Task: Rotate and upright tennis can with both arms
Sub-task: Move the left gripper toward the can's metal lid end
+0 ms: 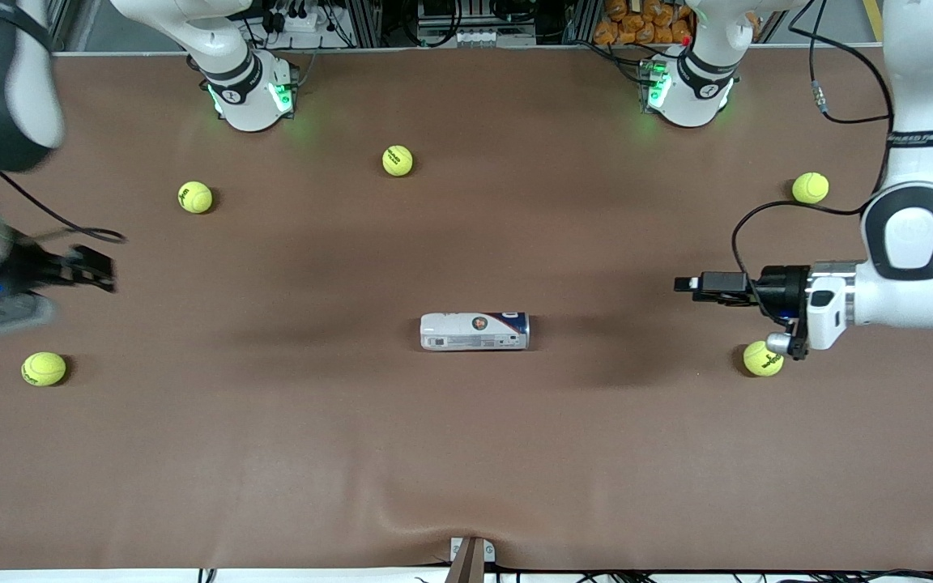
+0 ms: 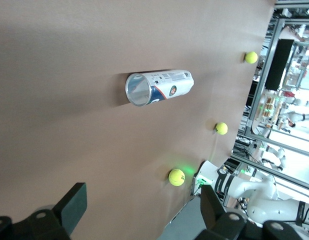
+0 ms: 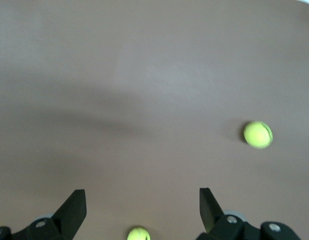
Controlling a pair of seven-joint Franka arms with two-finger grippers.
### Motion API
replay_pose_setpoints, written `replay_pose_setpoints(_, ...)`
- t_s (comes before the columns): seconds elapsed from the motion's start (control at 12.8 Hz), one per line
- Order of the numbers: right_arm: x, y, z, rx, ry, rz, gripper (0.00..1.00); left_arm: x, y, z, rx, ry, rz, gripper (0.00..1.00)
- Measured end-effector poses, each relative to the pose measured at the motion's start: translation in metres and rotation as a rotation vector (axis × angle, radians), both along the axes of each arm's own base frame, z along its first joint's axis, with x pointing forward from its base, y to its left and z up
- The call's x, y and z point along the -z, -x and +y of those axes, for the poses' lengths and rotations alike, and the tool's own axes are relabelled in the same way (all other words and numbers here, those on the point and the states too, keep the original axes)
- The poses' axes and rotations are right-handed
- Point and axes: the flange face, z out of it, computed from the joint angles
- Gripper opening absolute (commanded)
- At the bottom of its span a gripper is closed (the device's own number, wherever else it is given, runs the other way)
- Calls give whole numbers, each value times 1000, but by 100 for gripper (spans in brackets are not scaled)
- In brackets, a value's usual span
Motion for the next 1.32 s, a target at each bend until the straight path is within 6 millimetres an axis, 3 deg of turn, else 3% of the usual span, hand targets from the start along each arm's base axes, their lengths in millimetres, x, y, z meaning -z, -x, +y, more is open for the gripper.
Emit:
replay_pose_setpoints(0.23, -37, 32, -34, 82, -14, -7, 100, 34, -2, -16, 12, 96, -21, 100)
replay_pose_setpoints(0.55, -59, 60, -48, 226, -100, 24, 100, 109, -3, -45, -13, 207, -34, 100)
replay_pose_setpoints(0.7, -68, 70, -46, 289, -104, 40, 100, 132, -2, -71, -45, 228, -36, 100)
replay_pose_setpoints(1.01, -88, 81, -44, 304, -107, 6, 100, 163, 4, -138, -60, 248, -45, 100)
replay_pose_setpoints(1.32, -96, 80, -38, 293, -96, -12, 100, 177, 0, -160, -111, 266, -48, 100)
